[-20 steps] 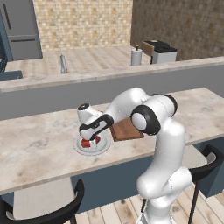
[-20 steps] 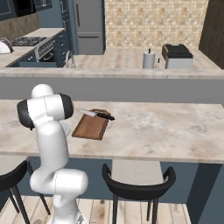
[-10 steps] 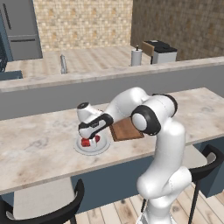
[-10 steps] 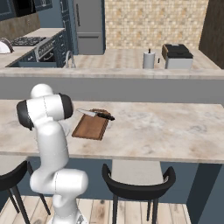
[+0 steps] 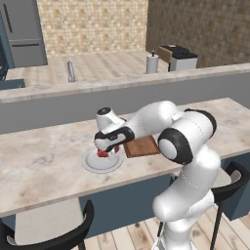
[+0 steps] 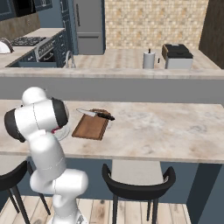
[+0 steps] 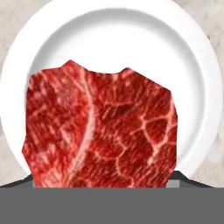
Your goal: Pick up the knife from the drawer and place it on the cutting board. Then place the meat from the plate to the cutting board.
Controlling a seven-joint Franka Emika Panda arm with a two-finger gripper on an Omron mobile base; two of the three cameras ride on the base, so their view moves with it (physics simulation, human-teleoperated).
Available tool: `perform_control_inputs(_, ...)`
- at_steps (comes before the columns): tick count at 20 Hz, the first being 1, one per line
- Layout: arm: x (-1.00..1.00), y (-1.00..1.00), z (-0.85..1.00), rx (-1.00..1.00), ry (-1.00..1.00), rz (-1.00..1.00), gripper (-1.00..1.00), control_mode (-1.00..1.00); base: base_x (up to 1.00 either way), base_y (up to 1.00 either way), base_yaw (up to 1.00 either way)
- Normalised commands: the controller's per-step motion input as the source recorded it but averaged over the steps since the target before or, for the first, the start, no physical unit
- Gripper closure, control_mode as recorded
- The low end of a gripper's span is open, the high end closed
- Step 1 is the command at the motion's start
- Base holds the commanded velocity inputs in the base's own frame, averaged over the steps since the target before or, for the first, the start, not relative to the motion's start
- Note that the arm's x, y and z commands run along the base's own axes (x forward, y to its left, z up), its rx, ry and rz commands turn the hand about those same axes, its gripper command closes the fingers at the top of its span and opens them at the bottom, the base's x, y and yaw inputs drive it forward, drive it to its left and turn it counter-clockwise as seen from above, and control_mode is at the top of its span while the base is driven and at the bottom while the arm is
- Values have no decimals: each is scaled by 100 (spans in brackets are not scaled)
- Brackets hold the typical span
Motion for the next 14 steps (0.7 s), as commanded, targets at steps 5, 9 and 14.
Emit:
perform_control_inputs(5,0,-61,45,10,-7,-6,100,-100,0,0,0)
perform_control_inputs(9,3,-64,30,10,-1,-6,100,-100,0,0,0)
perform_control_inputs(14,21,-54,8,5,1,-6,100,-100,0,0,0)
